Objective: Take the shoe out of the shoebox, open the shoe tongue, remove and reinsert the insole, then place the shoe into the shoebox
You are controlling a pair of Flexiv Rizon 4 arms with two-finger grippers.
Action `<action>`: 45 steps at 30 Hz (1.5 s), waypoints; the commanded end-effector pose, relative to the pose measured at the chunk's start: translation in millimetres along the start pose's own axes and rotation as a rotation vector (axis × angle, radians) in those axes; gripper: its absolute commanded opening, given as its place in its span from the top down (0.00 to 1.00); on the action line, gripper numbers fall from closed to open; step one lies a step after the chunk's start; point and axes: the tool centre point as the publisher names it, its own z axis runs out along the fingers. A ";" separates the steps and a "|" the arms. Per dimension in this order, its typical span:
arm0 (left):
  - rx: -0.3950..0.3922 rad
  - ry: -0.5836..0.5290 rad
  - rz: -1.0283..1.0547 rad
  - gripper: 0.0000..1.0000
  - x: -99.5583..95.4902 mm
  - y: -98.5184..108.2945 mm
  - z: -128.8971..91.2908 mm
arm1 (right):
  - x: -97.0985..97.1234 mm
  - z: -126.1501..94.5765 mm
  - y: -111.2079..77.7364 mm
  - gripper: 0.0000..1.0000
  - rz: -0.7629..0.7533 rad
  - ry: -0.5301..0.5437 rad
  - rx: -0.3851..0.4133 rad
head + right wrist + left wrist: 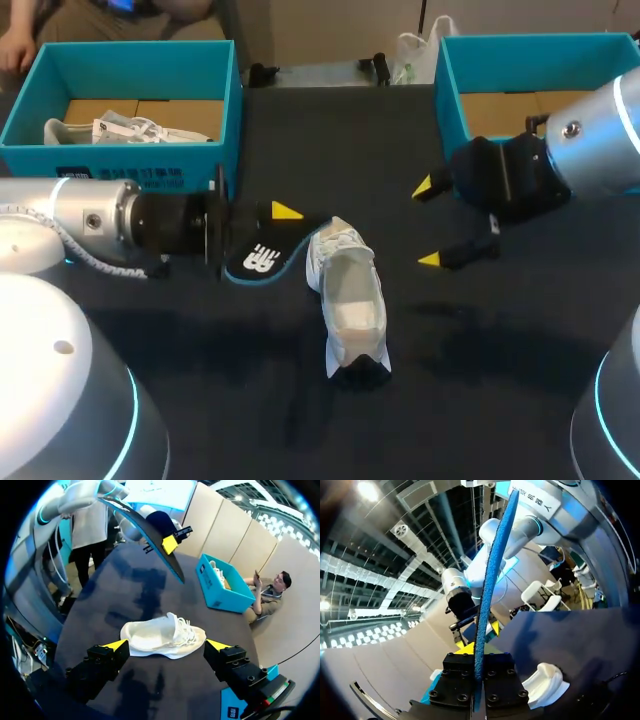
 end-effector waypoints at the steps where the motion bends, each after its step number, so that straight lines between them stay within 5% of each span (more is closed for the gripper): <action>1: -0.005 -0.002 -0.020 1.00 11.7 -9.0 2.9 | 0.1 -2.1 1.6 0.00 0.001 0.002 0.009; 8: 0.010 0.006 -0.057 1.00 35.5 -13.7 15.2 | 1.1 0.7 0.4 0.00 -0.018 0.001 0.001; 11: 0.010 -0.007 -0.073 1.00 40.6 -11.9 16.2 | 7.1 9.5 -6.5 0.00 -0.066 0.009 0.064; 25: -0.022 -0.042 -0.124 1.00 71.8 8.6 26.0 | 34.2 36.8 -40.3 0.00 -0.096 0.022 0.056; 45: -0.022 -0.042 -0.124 1.00 71.8 8.6 26.0 | 34.3 39.5 -41.7 0.00 -0.074 0.042 0.052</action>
